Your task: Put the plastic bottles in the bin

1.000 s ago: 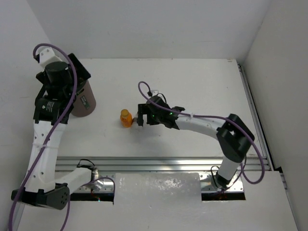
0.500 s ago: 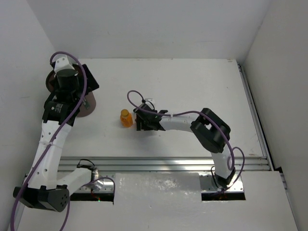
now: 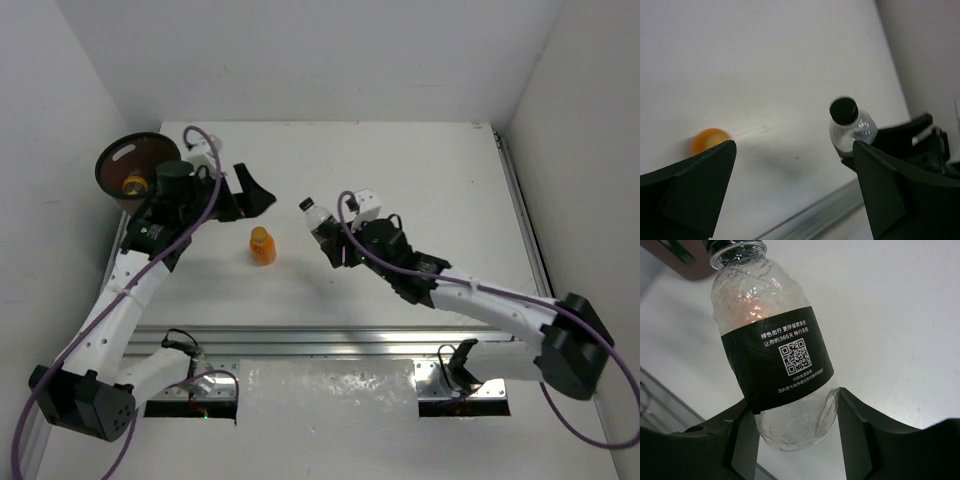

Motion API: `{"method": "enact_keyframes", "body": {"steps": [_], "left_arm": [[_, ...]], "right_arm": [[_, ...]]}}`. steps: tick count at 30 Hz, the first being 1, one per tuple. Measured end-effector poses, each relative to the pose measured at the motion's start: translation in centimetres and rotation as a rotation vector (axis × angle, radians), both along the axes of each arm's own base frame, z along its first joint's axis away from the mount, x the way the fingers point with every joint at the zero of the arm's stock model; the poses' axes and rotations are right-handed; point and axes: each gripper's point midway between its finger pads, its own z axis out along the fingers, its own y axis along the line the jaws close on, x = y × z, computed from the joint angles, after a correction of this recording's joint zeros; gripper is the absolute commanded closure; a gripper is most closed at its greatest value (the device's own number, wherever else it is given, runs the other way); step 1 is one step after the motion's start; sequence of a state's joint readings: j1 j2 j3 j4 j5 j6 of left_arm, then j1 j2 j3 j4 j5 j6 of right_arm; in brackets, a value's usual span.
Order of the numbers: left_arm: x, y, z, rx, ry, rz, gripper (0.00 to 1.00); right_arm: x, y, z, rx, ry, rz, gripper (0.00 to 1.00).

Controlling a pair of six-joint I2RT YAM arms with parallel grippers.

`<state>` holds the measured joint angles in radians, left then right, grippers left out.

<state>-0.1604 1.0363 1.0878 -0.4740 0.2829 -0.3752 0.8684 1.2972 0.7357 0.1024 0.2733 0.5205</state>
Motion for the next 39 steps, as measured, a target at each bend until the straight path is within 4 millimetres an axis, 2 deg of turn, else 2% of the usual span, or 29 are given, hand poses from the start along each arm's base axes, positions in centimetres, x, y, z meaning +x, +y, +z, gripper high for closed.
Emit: {"method": "enact_keyframes", "body": {"steps": [4,7,10,12,14,15,16,17,18,19,20,23,25,26,27,28,29,30,31,32,34,36,38,39], "left_arm": [[-2.9,-7.4,0.7,-0.111,-0.009,-0.265,0.00],[-5.1,-12.1,2.1,-0.173,-0.040,-0.434,0.00],[-6.4,-15.0,2.9,-0.228,-0.048,-0.535,0.00],[-6.8,-16.5,3.3,-0.259,-0.059,-0.576,0.02],[-6.8,-17.5,3.4,-0.277,-0.059,-0.594,0.21],[-6.8,-17.9,3.3,-0.280,-0.053,-0.601,0.38],[-6.7,-18.3,3.3,-0.285,-0.046,-0.602,0.74],[-6.7,-18.7,3.5,-0.304,-0.037,-0.604,0.84],[-6.5,-18.9,3.8,-0.298,-0.050,-0.601,0.94],[-6.6,-19.0,3.9,-0.292,-0.049,-0.600,1.00],[-6.3,-18.9,4.1,-0.285,-0.046,-0.584,1.00],[-4.4,-17.7,5.2,-0.248,-0.060,-0.475,1.00],[-2.0,-14.8,6.3,-0.211,-0.065,-0.333,1.00],[-0.1,-12.2,7.2,-0.192,-0.078,-0.226,1.00],[2.0,-9.0,8.0,-0.167,-0.097,-0.099,1.00],[4.0,-4.5,9.0,-0.131,-0.116,0.071,1.00],[5.2,-0.7,9.8,-0.095,-0.130,0.213,1.00],[6.0,3.9,10.7,-0.046,-0.147,0.382,0.94],[6.1,7.9,11.8,-0.005,-0.162,0.527,0.92],[5.9,10.9,12.8,0.031,-0.181,0.636,0.91],[5.2,15.6,14.5,0.087,-0.213,0.799,0.89],[4.8,19.6,14.4,0.137,-0.202,0.917,0.82],[5.3,22.7,13.5,0.182,-0.162,0.999,0.77],[5.7,24.0,13.0,0.199,-0.143,1.028,0.63]], "right_arm": [[-0.4,-0.6,6.4,0.118,-0.148,0.078,0.69],[-1.7,-0.6,9.7,0.183,-0.224,0.149,0.69],[-3.0,-0.2,11.9,0.228,-0.277,0.224,0.69],[-3.7,0.1,12.3,0.238,-0.287,0.269,0.69],[-4.2,0.4,12.5,0.243,-0.289,0.305,0.68],[-4.4,0.5,12.6,0.247,-0.290,0.321,0.68],[-4.6,0.5,12.7,0.251,-0.293,0.330,0.63],[-4.7,0.4,12.7,0.247,-0.292,0.334,0.53],[-4.7,0.4,12.5,0.243,-0.291,0.334,0.37],[-4.7,0.3,12.6,0.245,-0.294,0.337,0.15],[-4.9,0.3,13.0,0.255,-0.297,0.341,0.01],[-5.1,-0.1,13.7,0.264,-0.314,0.328,0.01],[-4.7,-0.7,13.6,0.252,-0.312,0.286,0.01],[-4.4,-1.0,13.2,0.238,-0.303,0.262,0.01],[-4.2,-1.3,12.8,0.223,-0.292,0.245,0.01],[-4.0,-1.6,12.1,0.201,-0.275,0.223,0.01],[-3.8,-1.9,11.5,0.181,-0.258,0.208,0.01],[-3.7,-2.2,11.0,0.164,-0.246,0.195,0.01],[-3.7,-2.4,10.3,0.145,-0.229,0.185,0.01],[-3.7,-2.6,9.9,0.130,-0.216,0.177,0.01],[-3.7,-3.0,9.2,0.107,-0.198,0.165,0.01],[-3.7,-3.2,8.8,0.094,-0.188,0.158,0.01],[-3.6,-3.4,8.6,0.084,-0.185,0.152,0.01],[-3.6,-3.5,8.6,0.080,-0.184,0.148,0.01]]}}
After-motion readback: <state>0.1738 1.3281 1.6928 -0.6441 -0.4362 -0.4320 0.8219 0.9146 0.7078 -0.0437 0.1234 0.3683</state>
